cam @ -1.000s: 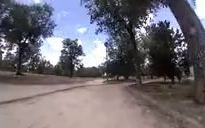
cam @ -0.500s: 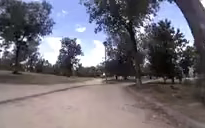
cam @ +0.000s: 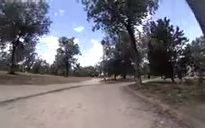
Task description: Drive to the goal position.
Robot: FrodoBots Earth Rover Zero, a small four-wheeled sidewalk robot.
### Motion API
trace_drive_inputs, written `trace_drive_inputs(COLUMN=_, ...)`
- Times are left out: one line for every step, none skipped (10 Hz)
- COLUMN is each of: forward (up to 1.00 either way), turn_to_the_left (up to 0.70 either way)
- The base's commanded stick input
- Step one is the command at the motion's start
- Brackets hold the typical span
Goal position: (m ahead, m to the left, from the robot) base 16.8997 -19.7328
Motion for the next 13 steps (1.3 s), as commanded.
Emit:
trace_drive_inputs(forward=0.50, turn_to_the_left=0.00)
trace_drive_inputs(forward=0.70, turn_to_the_left=0.00)
trace_drive_inputs(forward=0.70, turn_to_the_left=0.00)
trace_drive_inputs(forward=0.70, turn_to_the_left=0.00)
trace_drive_inputs(forward=0.70, turn_to_the_left=0.00)
trace_drive_inputs(forward=0.70, turn_to_the_left=0.00)
trace_drive_inputs(forward=0.70, turn_to_the_left=0.00)
trace_drive_inputs(forward=0.70, turn_to_the_left=0.00)
trace_drive_inputs(forward=0.70, turn_to_the_left=0.00)
trace_drive_inputs(forward=0.70, turn_to_the_left=0.00)
trace_drive_inputs(forward=0.72, turn_to_the_left=0.00)
trace_drive_inputs(forward=0.81, turn_to_the_left=0.00)
trace_drive_inputs(forward=0.85, turn_to_the_left=0.00)
